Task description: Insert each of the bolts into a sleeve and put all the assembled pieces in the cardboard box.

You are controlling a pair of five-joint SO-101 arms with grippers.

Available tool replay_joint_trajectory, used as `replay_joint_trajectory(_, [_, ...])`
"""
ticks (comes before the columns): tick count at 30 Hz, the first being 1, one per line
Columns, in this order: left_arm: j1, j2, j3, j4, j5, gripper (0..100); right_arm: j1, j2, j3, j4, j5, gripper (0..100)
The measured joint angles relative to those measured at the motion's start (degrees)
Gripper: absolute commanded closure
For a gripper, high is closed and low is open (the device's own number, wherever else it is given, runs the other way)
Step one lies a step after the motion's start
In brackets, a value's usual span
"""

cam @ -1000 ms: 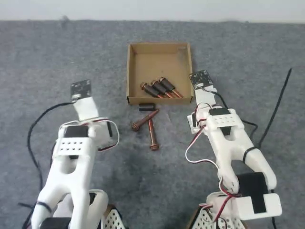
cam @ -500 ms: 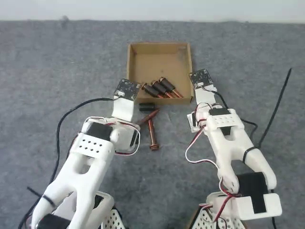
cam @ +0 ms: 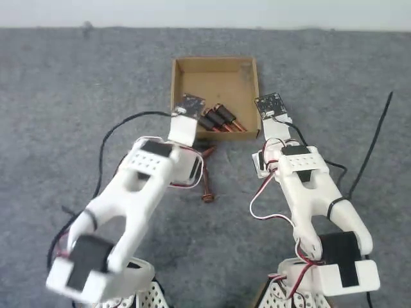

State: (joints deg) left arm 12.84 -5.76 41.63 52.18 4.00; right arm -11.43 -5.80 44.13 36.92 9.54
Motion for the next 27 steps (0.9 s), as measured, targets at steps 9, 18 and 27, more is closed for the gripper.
replay_joint_trajectory(9, [0.0, 11.8, -6.4, 0.0, -2.3, 86, 0.0, 0.0, 0.0, 0.0, 0.0, 99.3])
replay_joint_trajectory(18, [0.0, 11.8, -6.4, 0.0, -2.5, 86, 0.0, 0.0, 0.0, 0.0, 0.0, 99.3])
replay_joint_trajectory(27, [0.1, 12.1, -6.4, 0.0, -7.1, 99, 0.0, 0.0, 0.0, 0.0, 0.0, 99.3])
